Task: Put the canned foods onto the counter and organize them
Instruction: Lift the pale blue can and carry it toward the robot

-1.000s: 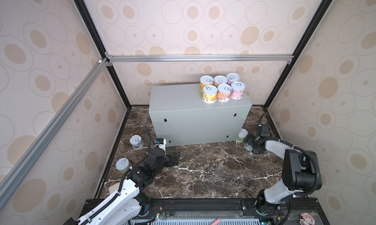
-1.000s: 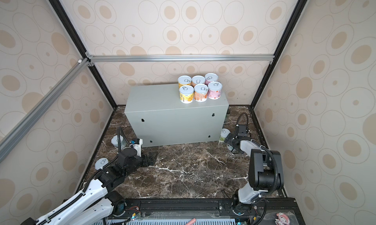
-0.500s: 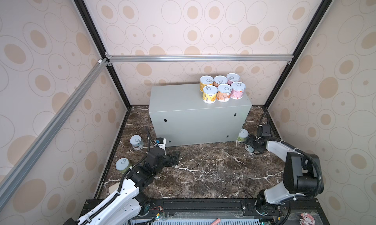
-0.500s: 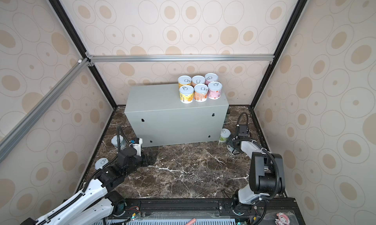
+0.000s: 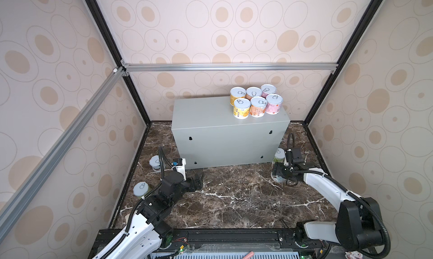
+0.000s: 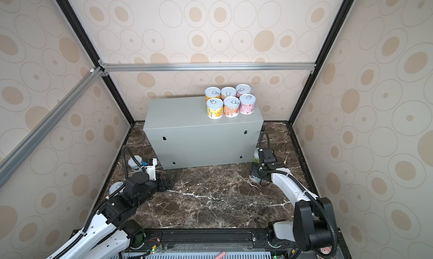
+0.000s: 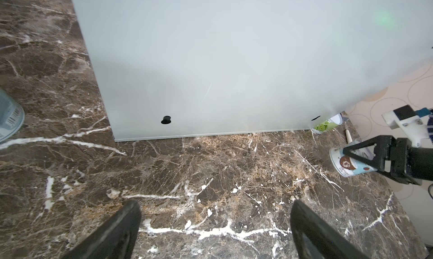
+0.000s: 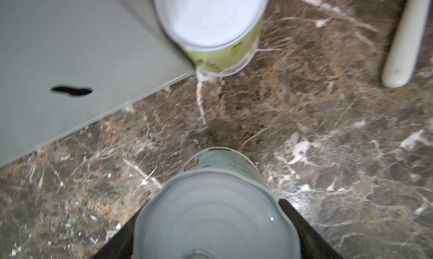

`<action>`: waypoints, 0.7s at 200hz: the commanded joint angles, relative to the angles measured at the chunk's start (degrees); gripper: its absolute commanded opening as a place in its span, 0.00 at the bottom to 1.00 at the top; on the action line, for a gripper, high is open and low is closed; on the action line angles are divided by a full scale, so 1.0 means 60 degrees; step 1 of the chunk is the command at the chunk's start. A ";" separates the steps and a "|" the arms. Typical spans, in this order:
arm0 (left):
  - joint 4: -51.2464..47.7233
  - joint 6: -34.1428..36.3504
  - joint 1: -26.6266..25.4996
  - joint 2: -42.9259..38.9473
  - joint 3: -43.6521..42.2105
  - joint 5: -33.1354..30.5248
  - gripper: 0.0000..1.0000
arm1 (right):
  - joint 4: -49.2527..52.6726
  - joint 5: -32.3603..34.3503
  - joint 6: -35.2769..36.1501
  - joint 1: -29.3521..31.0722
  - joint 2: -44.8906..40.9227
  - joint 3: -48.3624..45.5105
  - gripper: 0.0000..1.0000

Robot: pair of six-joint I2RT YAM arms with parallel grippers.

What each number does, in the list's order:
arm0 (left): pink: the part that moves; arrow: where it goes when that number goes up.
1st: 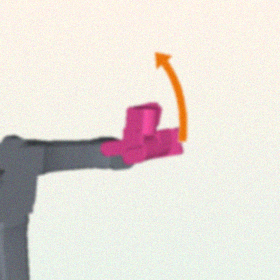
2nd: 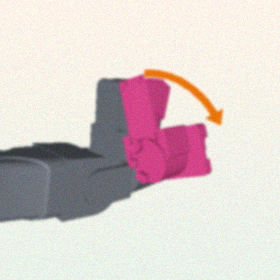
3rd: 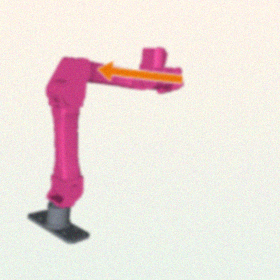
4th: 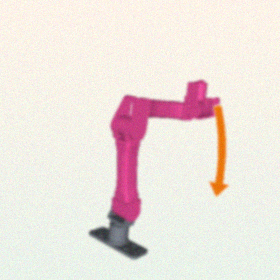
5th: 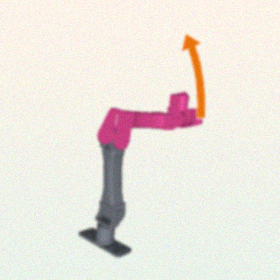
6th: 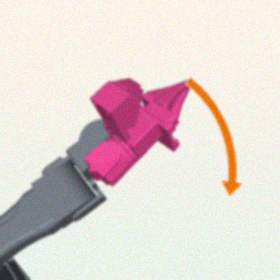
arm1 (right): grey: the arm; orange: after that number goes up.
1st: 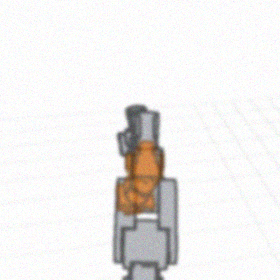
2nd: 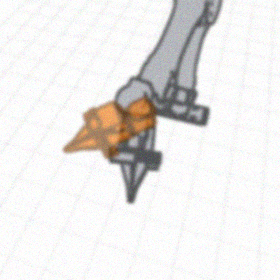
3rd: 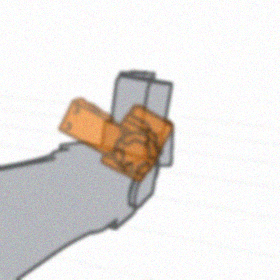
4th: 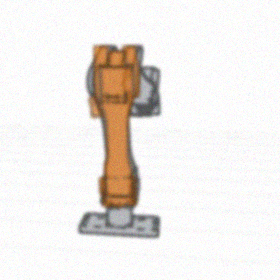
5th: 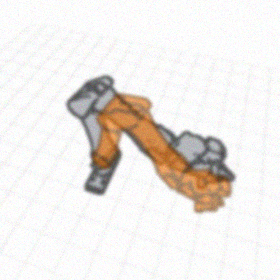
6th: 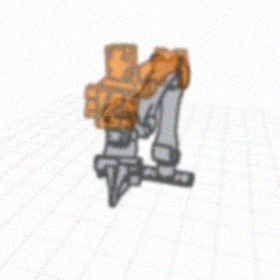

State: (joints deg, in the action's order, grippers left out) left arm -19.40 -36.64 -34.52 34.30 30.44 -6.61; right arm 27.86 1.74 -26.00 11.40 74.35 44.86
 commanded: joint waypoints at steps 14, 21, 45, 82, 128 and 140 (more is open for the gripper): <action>-0.0627 0.0097 -0.0090 -0.0275 0.0654 -0.0515 0.99 | 0.0694 0.0479 -0.0009 0.1613 -0.0663 0.0794 0.63; -0.0682 0.0172 -0.0091 -0.0283 0.0715 -0.0578 0.99 | 0.0818 0.0606 0.0004 0.2043 -0.0730 0.0939 0.62; -0.0767 0.0333 -0.0089 -0.0383 0.0784 -0.0714 0.99 | 0.1063 0.0921 0.0185 0.3355 -0.0806 0.1416 0.61; -0.0984 0.0483 -0.0091 -0.0351 0.1260 -0.0597 0.99 | 0.2288 0.1650 0.0685 0.5029 -0.0451 0.3270 0.60; -0.1359 0.1351 -0.0090 -0.0414 0.2259 -0.0951 0.99 | 0.3941 0.1177 0.1828 0.6123 0.0895 0.6677 0.61; -0.1407 0.1527 -0.0090 -0.0423 0.2393 -0.1063 0.99 | 0.4477 0.1472 0.2154 0.6410 0.1319 0.7612 0.60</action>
State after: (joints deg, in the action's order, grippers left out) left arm -26.00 -31.75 -34.52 32.34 41.12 -10.41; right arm 48.01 8.82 -18.44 47.22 78.65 81.56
